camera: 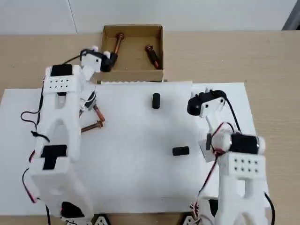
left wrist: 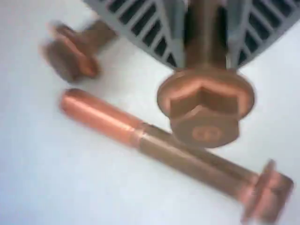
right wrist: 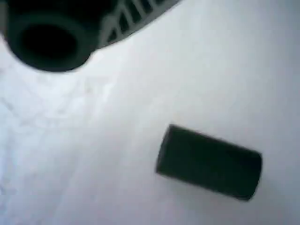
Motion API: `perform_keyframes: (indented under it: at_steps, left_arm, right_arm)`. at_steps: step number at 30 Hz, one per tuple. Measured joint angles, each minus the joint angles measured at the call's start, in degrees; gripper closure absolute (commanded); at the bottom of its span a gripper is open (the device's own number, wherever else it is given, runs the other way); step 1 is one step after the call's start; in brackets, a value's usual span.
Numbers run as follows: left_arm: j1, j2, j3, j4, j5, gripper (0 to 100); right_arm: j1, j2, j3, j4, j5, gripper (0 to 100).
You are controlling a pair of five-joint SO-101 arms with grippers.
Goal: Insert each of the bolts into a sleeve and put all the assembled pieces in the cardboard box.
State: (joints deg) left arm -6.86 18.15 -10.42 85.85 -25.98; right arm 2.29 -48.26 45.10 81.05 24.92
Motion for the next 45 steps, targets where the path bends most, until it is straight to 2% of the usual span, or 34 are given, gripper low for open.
perform_keyframes:
  at_steps: [5,13,17,19,25,29,34,40,45]
  left_arm:
    - [1.49,-9.14,0.0,1.76,0.0,99]
    - [7.65,-20.84,0.0,9.23,-0.26,99]
    - [10.73,-24.7,0.18,9.67,-0.09,100]
    - [12.4,-26.81,2.29,9.05,2.29,100]
    - [15.12,-37.19,13.8,2.29,13.98,100]
    - [15.91,-47.03,25.76,-3.52,14.68,100]
    - [15.91,-60.84,42.02,-16.26,15.12,100]
    - [15.91,-74.46,59.96,-31.56,16.7,100]
    - [15.91,-81.05,68.48,-36.04,27.78,99]
  right_arm:
    - [-0.26,-11.96,0.18,4.84,0.0,99.5]
    - [-0.26,-23.91,2.11,5.8,-0.26,99.6]
    - [-0.35,-29.63,3.25,5.8,-6.15,99.6]
    - [-0.35,-32.79,5.1,5.36,-9.14,99.6]
    - [-0.35,-42.37,14.24,0.97,-11.6,99.6]
    - [-0.35,-50.73,21.45,-2.11,-11.69,99.6]
    - [-1.05,-54.59,28.4,-6.51,-11.69,99.6]
    - [-7.65,-54.51,34.29,-13.71,-11.87,99.6]
    - [-15.21,-54.51,40.26,-23.3,-15.91,99.6]
